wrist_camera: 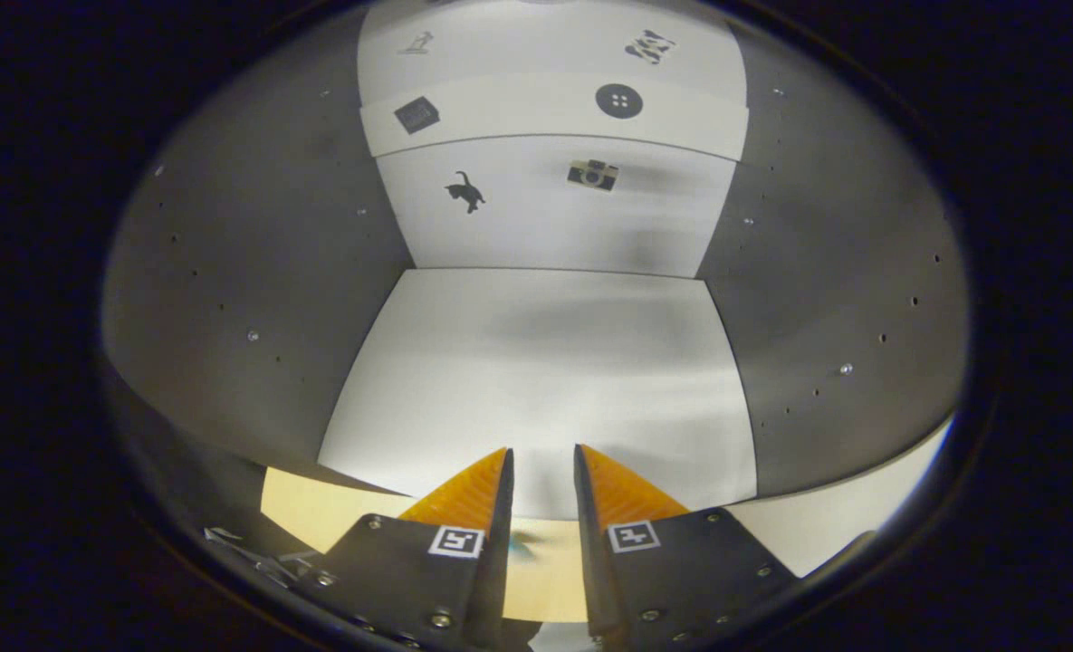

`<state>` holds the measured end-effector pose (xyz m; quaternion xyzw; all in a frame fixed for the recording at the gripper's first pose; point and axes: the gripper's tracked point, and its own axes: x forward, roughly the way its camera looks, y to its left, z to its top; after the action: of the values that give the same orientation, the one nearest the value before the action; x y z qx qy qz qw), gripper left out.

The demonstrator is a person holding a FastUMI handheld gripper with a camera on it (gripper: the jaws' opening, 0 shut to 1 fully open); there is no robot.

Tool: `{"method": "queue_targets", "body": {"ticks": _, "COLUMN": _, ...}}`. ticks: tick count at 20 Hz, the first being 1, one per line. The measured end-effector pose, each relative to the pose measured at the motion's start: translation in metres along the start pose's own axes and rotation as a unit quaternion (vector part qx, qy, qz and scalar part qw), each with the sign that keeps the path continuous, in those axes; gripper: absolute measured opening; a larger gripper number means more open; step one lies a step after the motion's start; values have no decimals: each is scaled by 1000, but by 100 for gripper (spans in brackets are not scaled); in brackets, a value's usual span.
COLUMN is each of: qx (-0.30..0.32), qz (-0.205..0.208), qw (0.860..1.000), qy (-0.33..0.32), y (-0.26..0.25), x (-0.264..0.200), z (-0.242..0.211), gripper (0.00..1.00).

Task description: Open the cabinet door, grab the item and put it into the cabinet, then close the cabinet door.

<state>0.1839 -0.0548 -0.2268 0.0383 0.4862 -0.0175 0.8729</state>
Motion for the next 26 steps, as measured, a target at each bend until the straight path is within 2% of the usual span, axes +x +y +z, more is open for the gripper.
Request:
{"method": "queue_targets", "body": {"ticks": 6, "qx": -71, "qz": -5, "qw": 997, "qy": -14, "y": 14, "x": -32, "z": -43, "gripper": 35}}
{"method": "queue_targets", "body": {"ticks": 10, "qx": -74, "qz": 24, "qw": 997, "qy": 4, "y": 37, "x": -53, "z": -101, "gripper": 35}}
{"method": "queue_targets", "body": {"ticks": 16, "qx": -10, "qz": 31, "qw": 996, "qy": 80, "y": 47, "x": -39, "z": -229, "gripper": 36}}
{"method": "queue_targets", "body": {"ticks": 22, "qx": 76, "qz": 16, "qw": 989, "qy": 129, "y": 46, "x": -13, "z": -311, "gripper": 36}}
{"method": "queue_targets", "body": {"ticks": 24, "qx": 66, "qz": 15, "qw": 987, "qy": 145, "y": 48, "x": -8, "z": -337, "gripper": 37}}
{"method": "queue_targets", "body": {"ticks": 26, "qx": 22, "qz": 6, "qw": 989, "qy": 144, "y": 43, "x": 1, "z": -354, "gripper": 41}}
